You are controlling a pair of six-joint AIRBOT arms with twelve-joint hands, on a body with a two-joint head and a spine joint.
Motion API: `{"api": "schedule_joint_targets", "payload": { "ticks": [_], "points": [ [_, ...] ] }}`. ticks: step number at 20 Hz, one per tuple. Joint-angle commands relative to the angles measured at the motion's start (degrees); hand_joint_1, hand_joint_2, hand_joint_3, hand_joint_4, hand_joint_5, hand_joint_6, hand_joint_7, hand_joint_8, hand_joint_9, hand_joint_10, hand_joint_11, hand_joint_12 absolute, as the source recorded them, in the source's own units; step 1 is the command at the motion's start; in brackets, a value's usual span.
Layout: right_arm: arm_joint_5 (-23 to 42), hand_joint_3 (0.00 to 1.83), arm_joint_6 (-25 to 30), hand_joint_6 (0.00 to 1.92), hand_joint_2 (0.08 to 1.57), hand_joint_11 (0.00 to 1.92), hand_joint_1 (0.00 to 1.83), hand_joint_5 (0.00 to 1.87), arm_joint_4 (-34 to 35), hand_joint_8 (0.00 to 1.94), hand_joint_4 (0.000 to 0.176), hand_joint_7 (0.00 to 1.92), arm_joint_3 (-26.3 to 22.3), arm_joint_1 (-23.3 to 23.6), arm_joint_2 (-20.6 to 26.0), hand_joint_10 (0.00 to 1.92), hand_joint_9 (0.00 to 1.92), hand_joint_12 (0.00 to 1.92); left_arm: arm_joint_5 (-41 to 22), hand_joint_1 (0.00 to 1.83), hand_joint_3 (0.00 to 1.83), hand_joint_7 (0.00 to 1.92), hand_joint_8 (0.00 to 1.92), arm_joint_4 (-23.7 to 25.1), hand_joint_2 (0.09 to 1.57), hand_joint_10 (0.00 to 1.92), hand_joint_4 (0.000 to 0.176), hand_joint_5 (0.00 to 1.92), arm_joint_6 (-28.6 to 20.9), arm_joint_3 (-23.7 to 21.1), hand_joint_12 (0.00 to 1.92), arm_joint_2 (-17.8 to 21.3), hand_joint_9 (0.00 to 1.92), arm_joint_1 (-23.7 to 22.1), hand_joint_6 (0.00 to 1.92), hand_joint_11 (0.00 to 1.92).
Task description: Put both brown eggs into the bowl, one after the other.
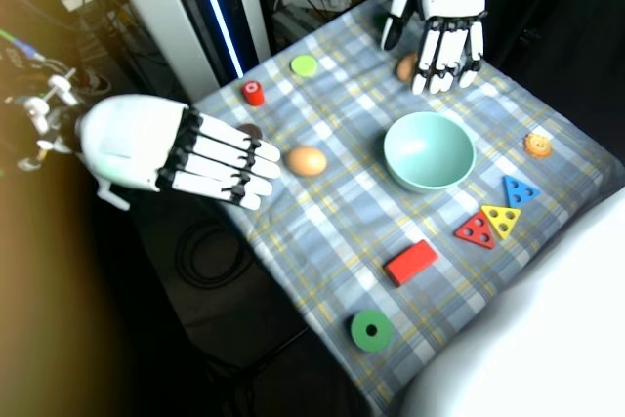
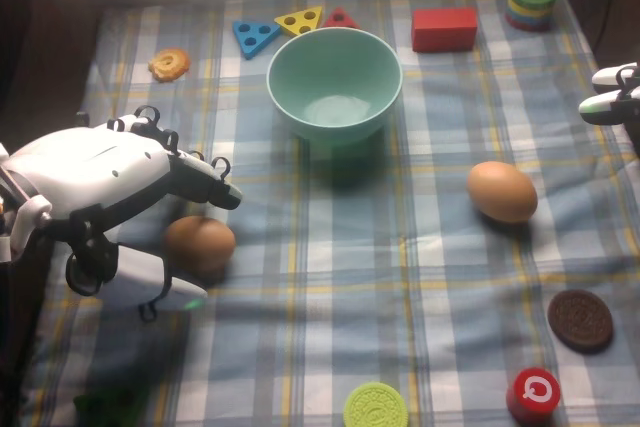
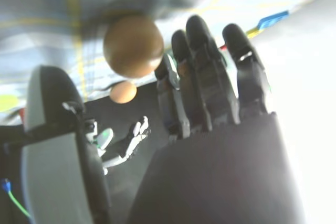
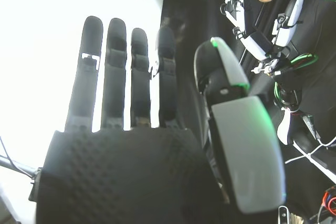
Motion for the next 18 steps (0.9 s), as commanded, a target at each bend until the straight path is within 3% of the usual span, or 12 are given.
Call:
{"api": "schedule_joint_targets", "payload": {
  "ticks": [1, 4, 10, 14, 16, 18],
  "points": [
    [6.83, 0.0, 0.36, 0.0, 1.33, 0.33, 0.73, 0.65, 1.34, 0.01, 0.0, 0.58, -0.07, 0.41, 0.41, 0.01, 0.6, 0.77, -4.92, 0.99, 0.01, 0.69, 0.01, 0.84, 0.93, 0.01, 0.09, 0.69, 0.0, 0.1, 0.85, -0.35, 0.65, -0.58, 0.01, 0.03],
    [6.83, 0.0, 0.36, 0.0, 1.33, 0.35, 0.73, 0.66, 1.43, 0.01, 0.0, 0.6, -0.06, 0.33, 0.41, 0.01, 0.6, 0.77, -4.57, 1.06, 0.01, 0.7, 0.0, 0.7, 0.97, 0.0, 0.088, 0.73, 0.0, 0.38, 0.89, -0.71, 0.66, -0.58, 0.0, 0.01],
    [6.82, 0.0, 0.48, 0.0, 1.33, 0.34, 0.74, 0.66, 1.55, 0.01, 0.0, 0.62, -0.05, 0.22, 0.4, 0.0, 0.61, 0.74, -4.57, 1.11, 0.0, 0.75, 0.01, 0.15, 1.05, 0.01, 0.057, 0.79, 0.04, 0.61, 0.88, -0.73, 0.71, -0.64, 0.0, 0.05],
    [6.82, 0.0, 0.5, 0.0, 1.33, 0.38, 0.73, 0.66, 1.61, 0.0, 0.0, 0.64, -0.04, 0.15, 0.39, 0.0, 0.62, 0.65, -4.65, 1.03, 0.0, 0.77, 0.0, -0.35, 1.06, 0.0, 0.062, 0.75, 0.09, 0.79, 0.82, -0.72, 0.72, -0.71, 0.0, 0.05],
    [6.81, 0.0, 0.51, 0.0, 1.34, 0.39, 0.71, 0.67, 1.63, 0.0, 0.0, 0.64, -0.04, 0.13, 0.39, 0.0, 0.62, 0.64, -4.74, 0.99, 0.0, 0.91, 0.02, -0.57, 1.05, 0.03, 0.049, 0.77, 0.11, 0.88, 0.81, -0.73, 0.82, -0.89, 0.0, 0.07],
    [6.81, 0.0, 0.51, 0.0, 1.34, 0.42, 0.7, 0.68, 1.63, 0.0, 0.0, 0.64, 0.0, 0.12, 0.39, 0.0, 0.63, 0.61, -5.03, 0.94, 0.0, 1.18, 0.02, -0.86, 1.05, 0.04, 0.059, 0.83, 0.11, 1.0, 0.8, -0.78, 1.01, -1.37, 0.0, 0.09]
  ]
}}
